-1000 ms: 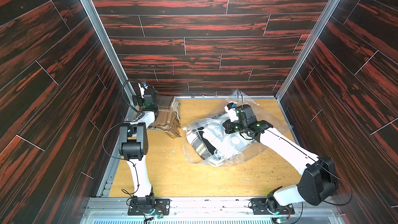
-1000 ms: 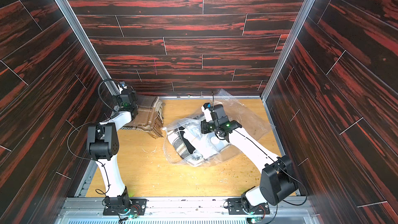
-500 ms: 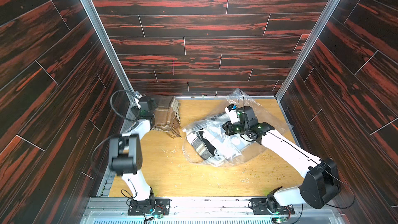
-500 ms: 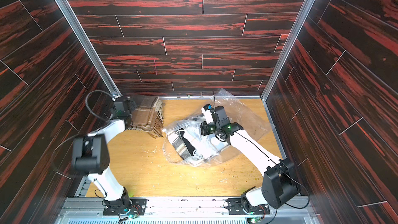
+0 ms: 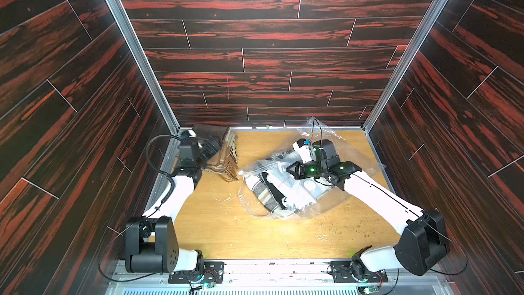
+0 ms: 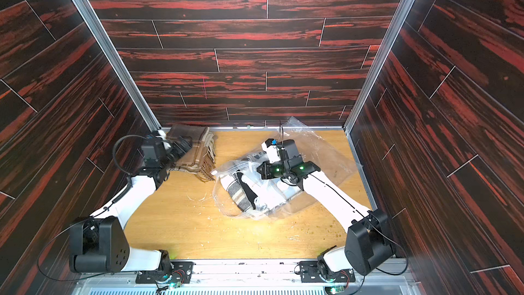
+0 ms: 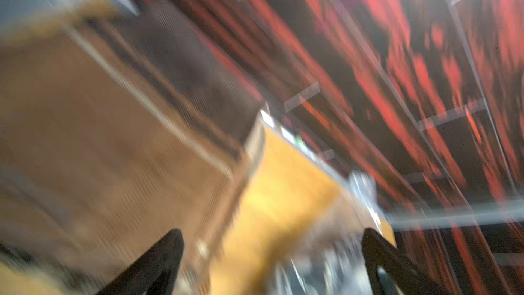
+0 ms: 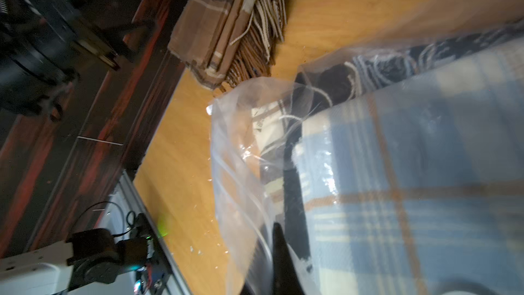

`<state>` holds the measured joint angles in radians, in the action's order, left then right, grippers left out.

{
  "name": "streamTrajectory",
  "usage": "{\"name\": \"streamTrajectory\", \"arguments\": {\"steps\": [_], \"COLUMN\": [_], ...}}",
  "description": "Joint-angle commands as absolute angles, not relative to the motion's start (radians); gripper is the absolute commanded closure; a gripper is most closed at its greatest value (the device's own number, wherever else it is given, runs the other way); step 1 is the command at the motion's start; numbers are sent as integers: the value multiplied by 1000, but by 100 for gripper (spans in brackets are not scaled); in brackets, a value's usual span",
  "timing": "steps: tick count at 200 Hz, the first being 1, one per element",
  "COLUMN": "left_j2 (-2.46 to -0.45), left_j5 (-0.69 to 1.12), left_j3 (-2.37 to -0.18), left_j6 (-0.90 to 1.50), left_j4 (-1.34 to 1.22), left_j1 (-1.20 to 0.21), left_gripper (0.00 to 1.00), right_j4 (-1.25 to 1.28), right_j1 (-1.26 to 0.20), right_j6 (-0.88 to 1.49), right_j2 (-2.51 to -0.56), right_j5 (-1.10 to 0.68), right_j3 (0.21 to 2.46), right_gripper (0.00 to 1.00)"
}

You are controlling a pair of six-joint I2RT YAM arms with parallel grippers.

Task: Take the scarf out of the vacuum bag
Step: Place the scarf at the corner of the board, then take out the scarf from the vacuum bag.

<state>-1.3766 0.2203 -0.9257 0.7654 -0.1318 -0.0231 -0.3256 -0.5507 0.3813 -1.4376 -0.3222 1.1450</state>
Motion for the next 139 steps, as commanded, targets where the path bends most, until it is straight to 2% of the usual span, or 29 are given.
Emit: {"name": "streamTrajectory", "arguments": {"steps": [1,40,68,139], "left_j2": [-1234,-1030,-916,-899], "left_j5": [313,310,287,323], "left_j3": [-871,-757,-683,-600], "left_j6": [801,831,861,921], "left_j4": [-68,28,50,-10], "left_j1": [-73,-123,-168,-332], "left_gripper": [0,0,0,0], "right_j4": [-339,-346,-389,-473], "right_j1": [-575,-598,-638,-691], "right_j6": [437,505,528,542], "right_j2": [-1417,-1421,-1405,-1353], "right_j5": [-382,-411,-362,-260], "right_j3": [1180,1185,1208,1211], "right_gripper": [97,97,96,96]}}
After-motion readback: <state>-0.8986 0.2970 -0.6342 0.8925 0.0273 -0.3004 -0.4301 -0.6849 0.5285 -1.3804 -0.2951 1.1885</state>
